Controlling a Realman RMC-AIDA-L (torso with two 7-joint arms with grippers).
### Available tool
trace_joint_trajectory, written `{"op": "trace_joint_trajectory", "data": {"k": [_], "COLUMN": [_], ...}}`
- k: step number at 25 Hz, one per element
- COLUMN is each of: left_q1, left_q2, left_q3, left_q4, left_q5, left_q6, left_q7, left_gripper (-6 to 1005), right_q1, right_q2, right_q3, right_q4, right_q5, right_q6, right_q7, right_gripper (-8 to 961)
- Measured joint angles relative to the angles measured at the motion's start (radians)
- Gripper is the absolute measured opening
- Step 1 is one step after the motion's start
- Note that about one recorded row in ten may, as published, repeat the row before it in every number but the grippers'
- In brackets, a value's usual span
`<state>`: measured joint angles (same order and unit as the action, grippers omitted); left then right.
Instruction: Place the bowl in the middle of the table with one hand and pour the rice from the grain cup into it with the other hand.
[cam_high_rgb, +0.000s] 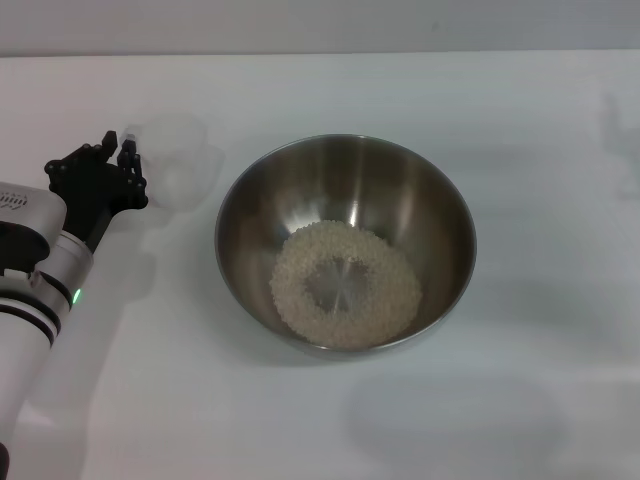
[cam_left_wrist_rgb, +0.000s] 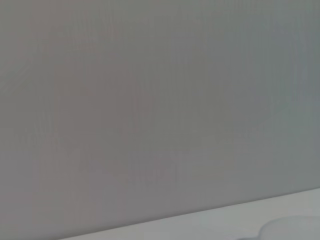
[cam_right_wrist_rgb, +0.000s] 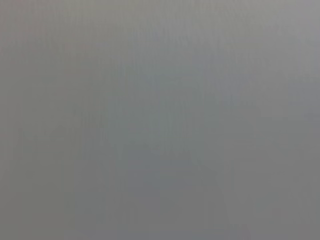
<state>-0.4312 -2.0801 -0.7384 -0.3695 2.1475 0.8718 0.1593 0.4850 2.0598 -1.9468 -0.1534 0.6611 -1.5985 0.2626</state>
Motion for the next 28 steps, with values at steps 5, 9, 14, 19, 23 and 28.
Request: {"op": "trace_joint_trajectory", "data": {"k": [5,9,14,19,23,28], "left_q1": [0.002,0.007,0.029,0.049,0.094,0.138], "left_q2": [0.002,0.005,0.007,0.008,0.006,0.005], "left_q3": [0.001,0.002,0.003,0.004,0.01,0.039], "left_q4": [0.005,0.014,0.013,0.009,0.002,0.003], "left_q5": [0.002,0.006,0.007,0.009,0.009,0.009], "left_q6": [-0.001,0.0,0.008,0.028,0.13,0.261], "left_q7": [-0.057,-0.078,-0.078,-0.079,-0.089,-0.133], "left_gripper": [285,384,470,519,513,517], "right_q1": [0.0,0.0,0.003,0.007,0.01,0.015], "right_q2": [-0.001,-0.001,-0.003,-0.005,-0.002,0.013], "right_q3": [0.0,0.0,0.0,0.0,-0.001,-0.017], "right_q4": [0.0,0.0,0.003,0.003,0.006,0.004], "right_q5": [0.0,0.0,0.0,0.0,0.0,0.0], "right_q6": [0.0,0.0,0.002,0.011,0.014,0.06], "right_q7": [0.0,0.0,-0.004,-0.006,-0.006,-0.008], "right_gripper": [532,532,533,533,534,535]}}
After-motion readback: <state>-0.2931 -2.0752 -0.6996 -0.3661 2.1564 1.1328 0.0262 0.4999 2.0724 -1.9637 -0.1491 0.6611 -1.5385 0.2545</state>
